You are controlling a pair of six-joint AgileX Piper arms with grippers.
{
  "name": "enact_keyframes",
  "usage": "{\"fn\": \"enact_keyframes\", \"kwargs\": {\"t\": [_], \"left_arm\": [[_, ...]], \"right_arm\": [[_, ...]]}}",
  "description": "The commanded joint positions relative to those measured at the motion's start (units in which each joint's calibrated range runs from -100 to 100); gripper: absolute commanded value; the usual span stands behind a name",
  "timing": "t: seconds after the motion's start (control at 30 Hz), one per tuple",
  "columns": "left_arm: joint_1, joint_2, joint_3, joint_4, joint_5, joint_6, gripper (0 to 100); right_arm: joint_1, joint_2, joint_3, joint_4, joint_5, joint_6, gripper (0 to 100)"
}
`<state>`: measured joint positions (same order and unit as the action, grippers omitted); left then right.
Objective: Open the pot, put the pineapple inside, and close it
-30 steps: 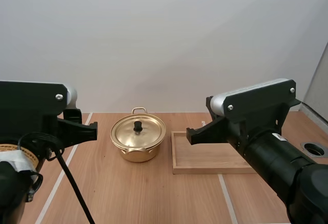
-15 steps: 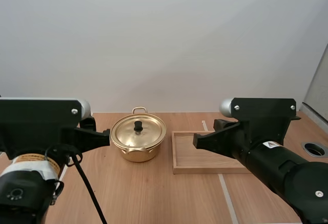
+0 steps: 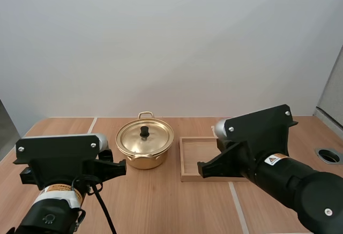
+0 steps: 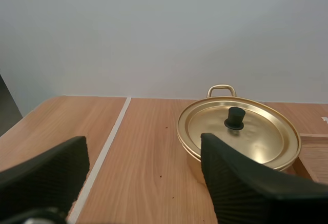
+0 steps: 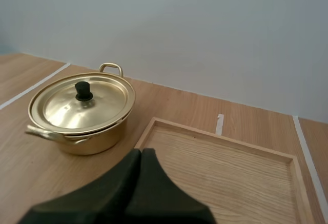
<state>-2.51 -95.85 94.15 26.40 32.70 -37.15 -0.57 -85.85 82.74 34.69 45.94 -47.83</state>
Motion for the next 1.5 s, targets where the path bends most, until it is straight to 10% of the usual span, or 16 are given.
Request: {"fn": "enact_keyframes", "kwargs": {"t": [0.0, 0.2, 1.47], "left_arm": [[0.02, -0.29, 0.21, -0.60, 4.90, -1.98, 100], [0.02, -0.29, 0.21, -0.78, 4.58, -1.98, 100], [0.86, -4.15, 5.85, -16.42, -3.10, 20.20, 100]], "right_arm": [[1.75, -2.71, 0.23, -11.79, -0.74, 4.64, 0], [1.37, -9.89, 0.23, -22.19, -0.74, 18.06, 0], [-3.40, -14.15, 4.92, -22.19, -9.54, 21.84, 0]]}}
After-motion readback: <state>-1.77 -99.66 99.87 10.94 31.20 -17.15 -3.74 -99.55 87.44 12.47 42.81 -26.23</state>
